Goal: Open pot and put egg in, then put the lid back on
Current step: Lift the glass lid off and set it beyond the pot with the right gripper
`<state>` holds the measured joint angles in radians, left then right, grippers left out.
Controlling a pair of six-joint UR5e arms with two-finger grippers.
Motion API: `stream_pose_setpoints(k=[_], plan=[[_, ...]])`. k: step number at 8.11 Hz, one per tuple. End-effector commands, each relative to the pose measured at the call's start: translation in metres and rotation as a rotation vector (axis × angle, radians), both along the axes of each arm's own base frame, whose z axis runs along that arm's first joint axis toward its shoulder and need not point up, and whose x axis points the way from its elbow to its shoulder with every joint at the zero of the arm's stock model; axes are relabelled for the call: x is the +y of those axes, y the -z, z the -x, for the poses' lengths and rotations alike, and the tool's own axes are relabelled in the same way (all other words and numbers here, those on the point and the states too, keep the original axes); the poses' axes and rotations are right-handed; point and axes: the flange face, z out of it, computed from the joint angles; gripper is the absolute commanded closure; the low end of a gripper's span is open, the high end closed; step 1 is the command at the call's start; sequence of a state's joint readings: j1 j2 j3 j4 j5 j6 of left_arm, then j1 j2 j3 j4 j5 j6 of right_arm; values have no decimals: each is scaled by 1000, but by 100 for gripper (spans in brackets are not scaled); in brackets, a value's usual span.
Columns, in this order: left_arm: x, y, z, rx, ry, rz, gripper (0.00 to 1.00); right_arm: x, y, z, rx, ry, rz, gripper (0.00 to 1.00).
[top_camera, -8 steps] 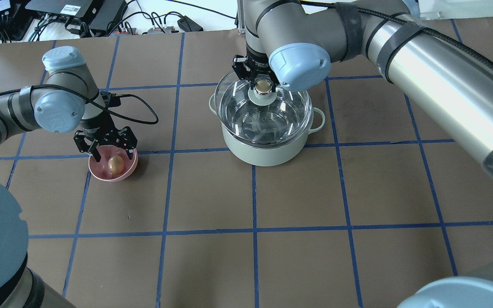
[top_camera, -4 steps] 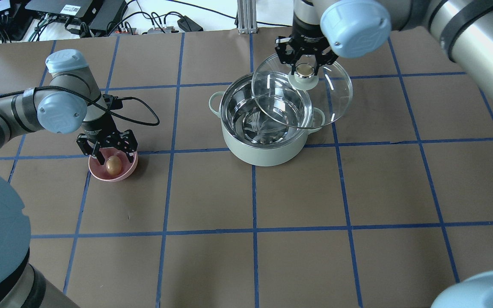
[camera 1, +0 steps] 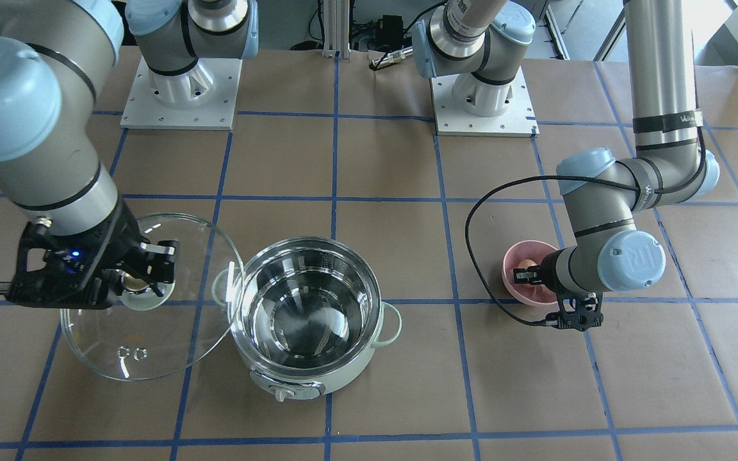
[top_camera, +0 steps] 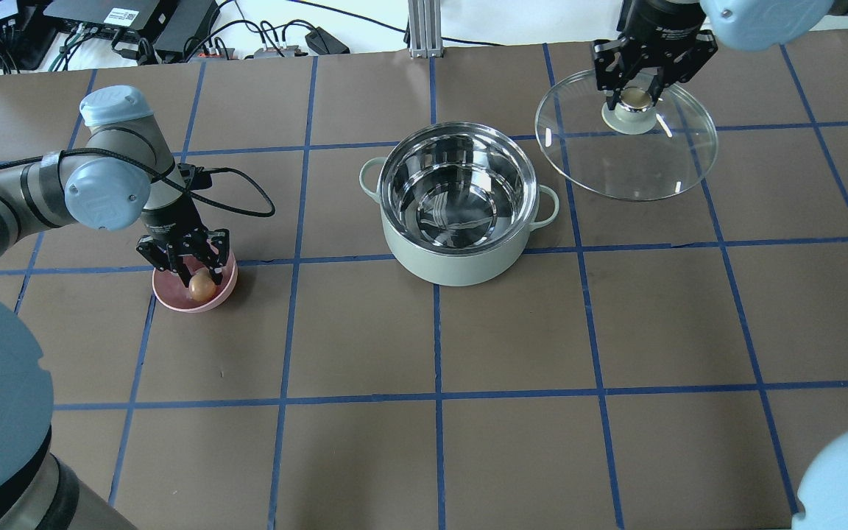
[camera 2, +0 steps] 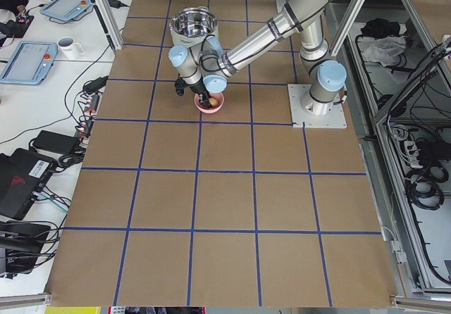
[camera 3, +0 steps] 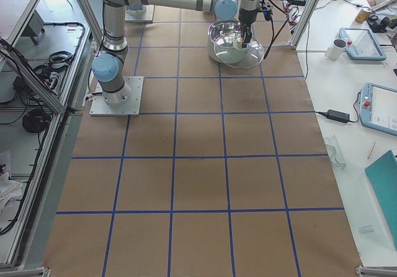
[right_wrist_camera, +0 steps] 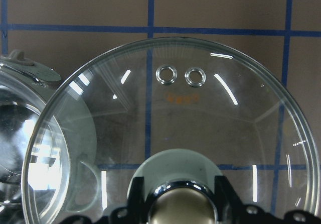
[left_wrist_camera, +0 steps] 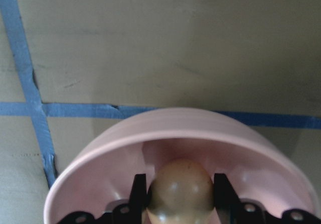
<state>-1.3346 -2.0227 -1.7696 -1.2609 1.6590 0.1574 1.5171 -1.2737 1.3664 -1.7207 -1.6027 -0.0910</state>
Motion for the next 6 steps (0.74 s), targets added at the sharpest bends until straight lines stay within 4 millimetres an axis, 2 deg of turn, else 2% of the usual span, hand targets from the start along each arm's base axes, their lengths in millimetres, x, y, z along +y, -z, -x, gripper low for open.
stream_pose_setpoints(k=[1,3,5,6], plan=[[-2,-3,0,1,5,6,63,-3,2,73,25,-107,-20,100],[0,-20,0,-3,1,10,63,-2,17,112,20,-156,-45,100],[6,-85,6,-17,-7,93,63,0,31,152,6,-165,-67,100],[6,-118,22,4,5,159,63,0,32,156,4,-160,-68,100]])
